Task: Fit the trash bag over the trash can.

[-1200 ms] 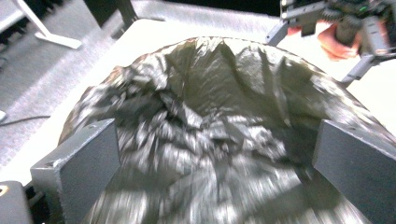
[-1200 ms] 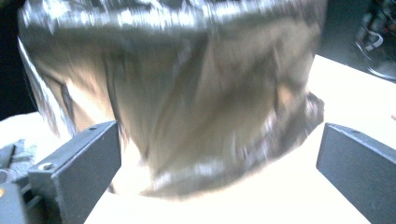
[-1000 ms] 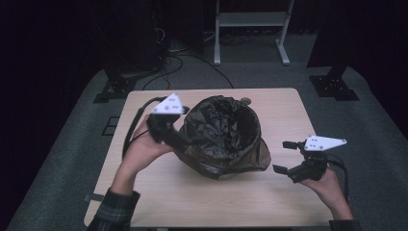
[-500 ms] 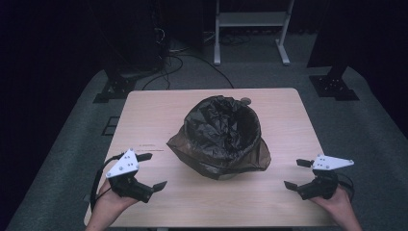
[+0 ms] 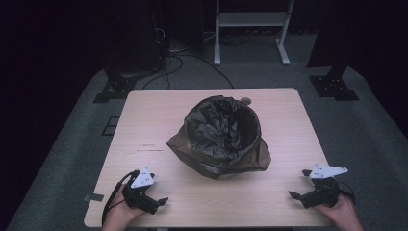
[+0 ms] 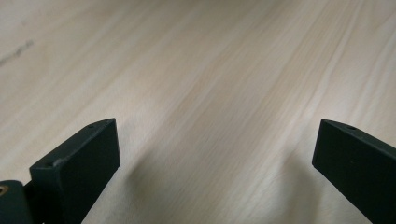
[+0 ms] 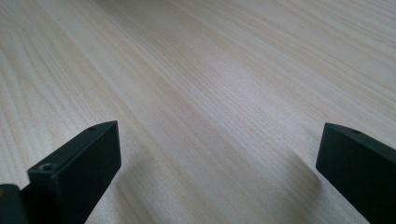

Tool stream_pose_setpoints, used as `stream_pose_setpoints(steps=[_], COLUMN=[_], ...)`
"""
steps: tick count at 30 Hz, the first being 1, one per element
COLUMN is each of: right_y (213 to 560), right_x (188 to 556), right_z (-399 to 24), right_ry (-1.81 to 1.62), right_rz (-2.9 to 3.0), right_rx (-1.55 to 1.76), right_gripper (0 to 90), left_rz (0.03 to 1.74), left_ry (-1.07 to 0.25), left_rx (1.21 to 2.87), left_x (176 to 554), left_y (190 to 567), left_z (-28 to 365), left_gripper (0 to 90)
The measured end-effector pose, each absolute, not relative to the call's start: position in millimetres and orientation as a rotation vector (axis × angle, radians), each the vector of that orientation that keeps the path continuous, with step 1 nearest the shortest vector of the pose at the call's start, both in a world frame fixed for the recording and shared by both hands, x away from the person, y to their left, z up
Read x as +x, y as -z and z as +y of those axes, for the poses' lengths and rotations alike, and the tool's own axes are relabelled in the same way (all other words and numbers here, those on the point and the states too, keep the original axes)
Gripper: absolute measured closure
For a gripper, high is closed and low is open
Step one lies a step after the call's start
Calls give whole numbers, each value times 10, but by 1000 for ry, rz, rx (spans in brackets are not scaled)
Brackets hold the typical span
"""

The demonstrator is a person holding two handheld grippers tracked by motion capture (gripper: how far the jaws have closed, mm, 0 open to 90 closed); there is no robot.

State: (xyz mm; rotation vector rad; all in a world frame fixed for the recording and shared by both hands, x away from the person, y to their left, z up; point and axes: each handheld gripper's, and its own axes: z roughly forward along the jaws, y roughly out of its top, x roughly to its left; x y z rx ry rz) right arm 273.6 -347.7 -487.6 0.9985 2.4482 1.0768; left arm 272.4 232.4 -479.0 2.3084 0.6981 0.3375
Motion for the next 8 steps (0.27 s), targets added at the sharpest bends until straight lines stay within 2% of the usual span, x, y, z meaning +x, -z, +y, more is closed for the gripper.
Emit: stream_pose_setpoints(steps=[8], right_y=[4888], right_x=[2744], right_z=[-3451], right_ry=[-1031], right_rz=[2460], right_rx=[1012], right_gripper=[0], left_rz=[714], left_ry=[-317], left_rx=[2260], left_x=[2738], left_y=[4836], left_z=[2384], left_gripper=[0])
